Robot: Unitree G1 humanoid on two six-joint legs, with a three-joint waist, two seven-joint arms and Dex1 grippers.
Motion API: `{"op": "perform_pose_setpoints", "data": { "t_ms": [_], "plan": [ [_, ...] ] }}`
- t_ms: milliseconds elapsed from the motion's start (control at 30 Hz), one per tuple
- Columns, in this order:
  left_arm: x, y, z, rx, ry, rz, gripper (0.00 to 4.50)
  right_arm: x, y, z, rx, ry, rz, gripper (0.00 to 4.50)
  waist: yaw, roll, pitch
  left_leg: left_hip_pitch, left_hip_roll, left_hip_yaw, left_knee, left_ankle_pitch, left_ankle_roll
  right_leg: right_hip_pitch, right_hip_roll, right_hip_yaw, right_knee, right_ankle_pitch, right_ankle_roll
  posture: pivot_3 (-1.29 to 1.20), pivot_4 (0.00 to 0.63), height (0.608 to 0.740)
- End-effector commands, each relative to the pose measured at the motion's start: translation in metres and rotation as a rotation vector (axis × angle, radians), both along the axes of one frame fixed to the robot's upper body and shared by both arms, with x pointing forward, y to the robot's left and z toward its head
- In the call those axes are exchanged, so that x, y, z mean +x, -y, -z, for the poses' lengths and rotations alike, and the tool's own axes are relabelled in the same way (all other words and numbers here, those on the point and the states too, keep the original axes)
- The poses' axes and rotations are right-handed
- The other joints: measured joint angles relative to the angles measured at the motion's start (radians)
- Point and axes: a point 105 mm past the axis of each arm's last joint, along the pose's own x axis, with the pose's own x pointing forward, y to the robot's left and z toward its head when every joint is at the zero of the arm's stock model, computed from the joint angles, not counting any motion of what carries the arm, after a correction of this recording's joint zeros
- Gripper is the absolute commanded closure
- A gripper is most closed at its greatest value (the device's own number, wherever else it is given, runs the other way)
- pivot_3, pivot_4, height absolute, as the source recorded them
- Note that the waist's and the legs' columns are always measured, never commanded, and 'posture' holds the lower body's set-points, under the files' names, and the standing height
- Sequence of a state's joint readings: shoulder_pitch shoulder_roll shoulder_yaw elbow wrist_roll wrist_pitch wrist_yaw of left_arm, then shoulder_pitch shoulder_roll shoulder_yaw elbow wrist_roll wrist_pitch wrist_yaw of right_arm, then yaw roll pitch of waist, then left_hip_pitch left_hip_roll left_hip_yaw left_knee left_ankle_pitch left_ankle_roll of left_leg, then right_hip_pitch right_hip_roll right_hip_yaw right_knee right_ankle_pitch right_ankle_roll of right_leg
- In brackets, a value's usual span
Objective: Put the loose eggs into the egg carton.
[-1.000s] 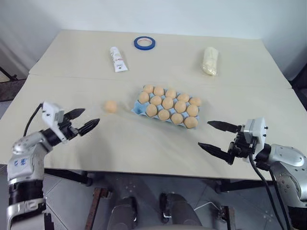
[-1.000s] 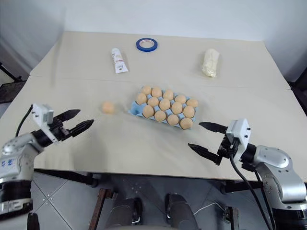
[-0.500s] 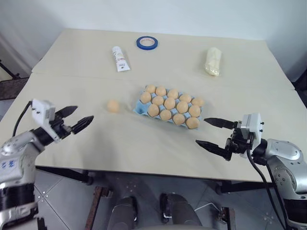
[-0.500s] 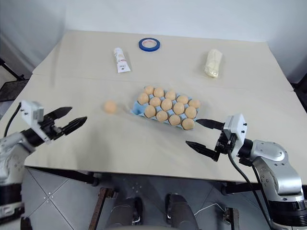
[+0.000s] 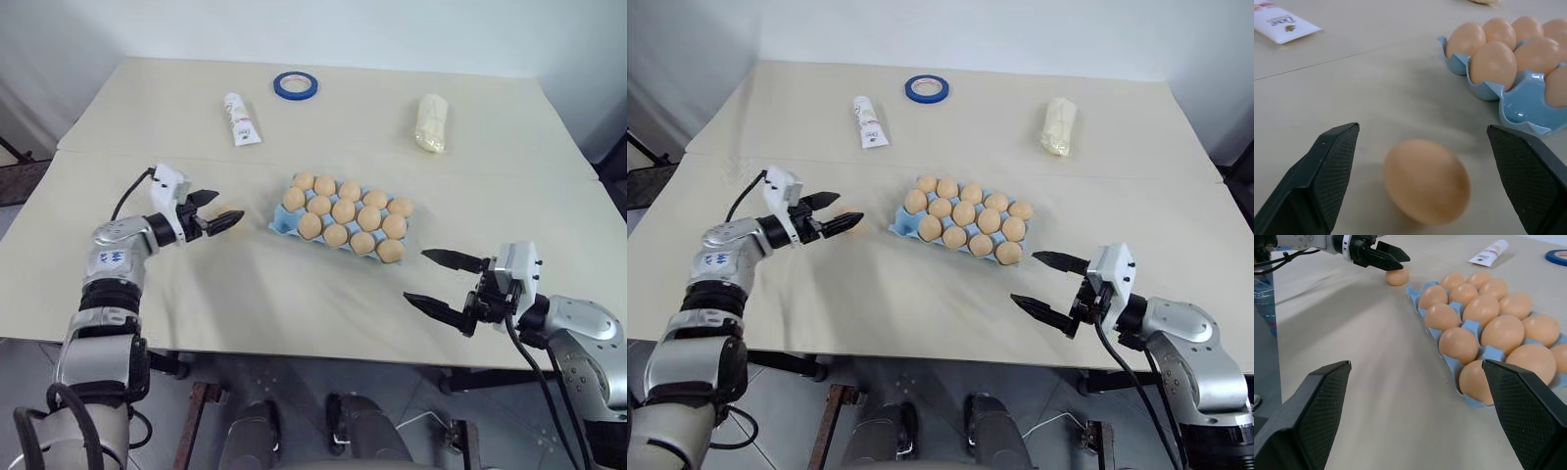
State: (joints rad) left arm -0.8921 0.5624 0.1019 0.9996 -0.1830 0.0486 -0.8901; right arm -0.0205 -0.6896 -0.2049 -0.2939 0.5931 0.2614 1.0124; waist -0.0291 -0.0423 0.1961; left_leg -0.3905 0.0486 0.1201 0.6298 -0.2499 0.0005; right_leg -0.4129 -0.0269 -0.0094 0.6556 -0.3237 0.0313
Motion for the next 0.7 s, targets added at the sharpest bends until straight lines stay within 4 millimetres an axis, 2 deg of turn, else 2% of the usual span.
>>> {"op": "perform_pose_setpoints", "data": {
  "t_ms": [33,100,267,333,533,633,700],
  "plan": [
    [0.007,-0.003,0.001,0.038,0.002,-0.044,0.23,-0.006,0.001,-0.013,0.0,0.065,0.005,0.0,0.0,0.0,0.0,0.0,0.0,0.0,0.0,0.0,0.0,0.0,0.0,0.0,0.0,0.0,0.0,0.0,0.15,0.74],
    [0.006,0.0,0.003,0.026,-0.008,-0.023,0.61,-0.007,0.001,-0.013,-0.001,0.064,0.011,0.0,0.001,0.0,0.0,0.0,0.0,0.0,0.0,0.0,0.0,0.0,0.0,0.0,0.001,0.0,0.0,0.0,0.15,0.74],
    [0.006,0.001,0.0,0.023,0.0,-0.007,2.22,-0.008,0.002,-0.013,-0.005,0.061,0.016,0.0,0.002,0.0,0.0,0.0,0.0,0.0,0.0,0.0,0.0,0.0,0.0,0.0,0.001,0.0,0.0,0.0,0.15,0.74],
    [0.006,0.002,-0.004,0.028,0.016,0.009,2.64,-0.008,0.002,-0.013,-0.005,0.062,0.016,0.0,0.001,0.0,0.0,0.0,0.0,0.0,0.0,0.0,0.0,0.0,0.0,0.0,0.001,0.0,0.0,0.0,0.15,0.74],
    [0.002,0.027,-0.038,0.024,0.157,0.173,2.76,-0.005,0.002,-0.016,-0.005,0.072,0.007,0.0,0.003,0.0,0.0,0.0,0.0,0.0,0.0,0.0,0.0,0.0,0.0,0.0,0.001,0.0,0.0,0.0,0.15,0.74],
    [-0.005,0.058,-0.051,0.001,0.187,0.335,2.76,-0.004,0.001,-0.016,-0.003,0.074,0.006,0.0,0.007,0.0,0.0,0.0,0.0,0.0,0.001,0.0,0.0,0.0,0.0,-0.001,0.001,0.0,0.0,0.0,0.15,0.74],
    [-0.006,0.068,-0.05,0.017,0.18,0.369,2.76,-0.004,0.0,-0.016,-0.001,0.075,0.006,0.0,0.007,0.0,0.0,0.0,-0.001,0.0,0.002,0.0,0.0,0.0,-0.001,-0.001,0.001,0.0,0.0,0.0,0.15,0.74]
  ]
}}
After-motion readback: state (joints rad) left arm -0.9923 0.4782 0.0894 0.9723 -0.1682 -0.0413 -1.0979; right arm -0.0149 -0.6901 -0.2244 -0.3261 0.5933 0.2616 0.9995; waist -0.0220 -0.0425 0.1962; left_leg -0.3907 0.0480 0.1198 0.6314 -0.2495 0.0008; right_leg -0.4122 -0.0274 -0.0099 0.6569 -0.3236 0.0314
